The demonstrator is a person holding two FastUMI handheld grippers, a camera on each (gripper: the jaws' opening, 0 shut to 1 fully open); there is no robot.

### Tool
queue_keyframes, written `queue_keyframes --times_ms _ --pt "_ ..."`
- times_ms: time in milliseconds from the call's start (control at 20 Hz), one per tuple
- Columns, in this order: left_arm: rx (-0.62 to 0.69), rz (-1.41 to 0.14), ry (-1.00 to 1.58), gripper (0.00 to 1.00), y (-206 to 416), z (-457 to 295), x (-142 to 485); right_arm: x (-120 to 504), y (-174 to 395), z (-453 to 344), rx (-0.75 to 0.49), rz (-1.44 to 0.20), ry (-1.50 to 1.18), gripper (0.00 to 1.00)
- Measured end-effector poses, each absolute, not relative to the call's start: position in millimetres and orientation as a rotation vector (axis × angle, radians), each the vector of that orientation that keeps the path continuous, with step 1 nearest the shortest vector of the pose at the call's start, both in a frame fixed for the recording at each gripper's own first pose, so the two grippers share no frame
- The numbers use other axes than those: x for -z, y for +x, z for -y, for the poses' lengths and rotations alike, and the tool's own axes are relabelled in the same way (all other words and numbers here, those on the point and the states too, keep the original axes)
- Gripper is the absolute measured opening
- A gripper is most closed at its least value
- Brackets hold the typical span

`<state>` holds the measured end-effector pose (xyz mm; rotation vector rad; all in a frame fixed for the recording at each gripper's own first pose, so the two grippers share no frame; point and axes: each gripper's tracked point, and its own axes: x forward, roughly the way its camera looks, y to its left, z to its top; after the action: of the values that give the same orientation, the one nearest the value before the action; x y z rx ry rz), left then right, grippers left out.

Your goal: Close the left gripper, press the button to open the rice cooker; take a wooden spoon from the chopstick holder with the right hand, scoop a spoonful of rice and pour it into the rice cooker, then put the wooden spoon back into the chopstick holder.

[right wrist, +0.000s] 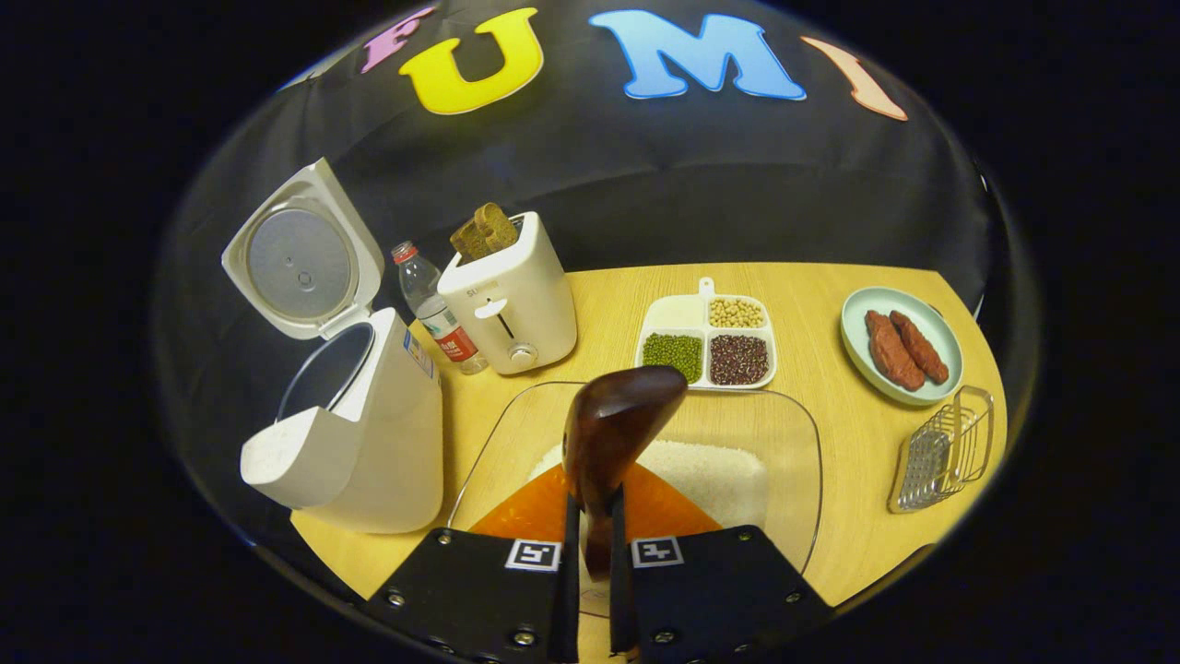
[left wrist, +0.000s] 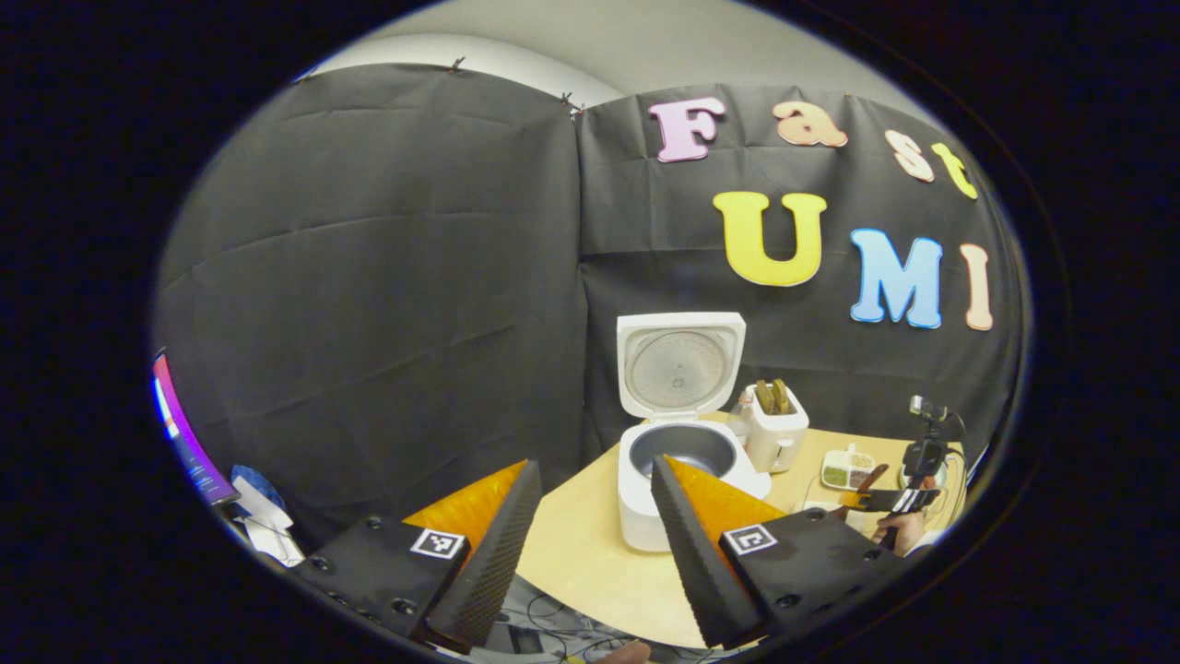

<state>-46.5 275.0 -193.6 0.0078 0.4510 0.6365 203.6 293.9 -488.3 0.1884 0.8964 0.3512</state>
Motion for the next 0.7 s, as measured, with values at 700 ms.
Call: queue_keyframes --times_ms 700 --pt "-0.611 -0.417 0.023 0.89 -46 -251 173 443 221 -275 -0.32 -0.913 0.575 0.14"
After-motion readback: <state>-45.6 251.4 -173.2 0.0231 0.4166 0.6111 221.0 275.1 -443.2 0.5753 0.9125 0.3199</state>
